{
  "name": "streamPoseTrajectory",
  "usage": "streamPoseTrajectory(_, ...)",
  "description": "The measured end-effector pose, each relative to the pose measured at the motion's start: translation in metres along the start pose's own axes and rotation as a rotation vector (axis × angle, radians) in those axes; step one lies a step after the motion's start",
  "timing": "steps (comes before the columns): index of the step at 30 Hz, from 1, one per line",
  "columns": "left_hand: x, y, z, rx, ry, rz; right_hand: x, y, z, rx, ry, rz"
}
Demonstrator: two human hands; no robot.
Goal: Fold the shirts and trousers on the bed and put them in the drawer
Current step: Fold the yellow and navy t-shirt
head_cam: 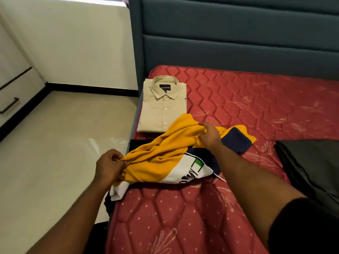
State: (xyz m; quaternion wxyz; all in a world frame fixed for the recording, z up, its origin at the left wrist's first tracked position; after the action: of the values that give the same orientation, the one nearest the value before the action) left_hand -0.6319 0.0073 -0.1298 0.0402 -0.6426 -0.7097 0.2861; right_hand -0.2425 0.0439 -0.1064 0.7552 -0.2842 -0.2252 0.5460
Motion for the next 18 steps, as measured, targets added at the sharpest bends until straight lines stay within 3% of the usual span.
streamPoseTrajectory(4,0.013,0.015,-0.007,0.058,-0.001,0.195,0.052,0.014,-0.023,-0.136,-0.046,0.085)
streamPoseTrajectory(6,0.017,0.015,-0.009,0.149,0.030,0.181,0.067,0.015,-0.032,-0.177,-0.036,0.088)
streamPoseTrajectory(8,0.021,0.012,-0.009,0.211,0.051,0.138,0.072,-0.004,-0.019,-0.200,-0.062,-0.010)
streamPoseTrajectory(13,0.014,0.007,-0.043,0.284,0.075,0.147,0.067,-0.109,0.036,-0.081,-0.045,-0.351)
streamPoseTrajectory(16,-0.008,0.003,-0.087,0.150,0.119,0.167,0.041,-0.190,0.105,0.217,-0.265,-0.433)
streamPoseTrajectory(18,-0.024,0.001,-0.119,0.008,0.181,0.188,0.015,-0.248,0.157,0.275,-0.401,-0.512)
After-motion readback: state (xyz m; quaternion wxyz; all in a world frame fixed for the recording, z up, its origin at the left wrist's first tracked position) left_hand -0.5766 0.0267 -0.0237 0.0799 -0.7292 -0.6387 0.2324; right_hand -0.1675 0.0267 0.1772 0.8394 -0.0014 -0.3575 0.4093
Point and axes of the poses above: each hand's wrist, its own x-axis towards the middle knuckle, its own y-axis out of the palm, z = x × y, the point moved 9 cm from there along x, towards the middle knuckle, and after that the axes turned 5 degrees about -y, right-handed, at the moved point
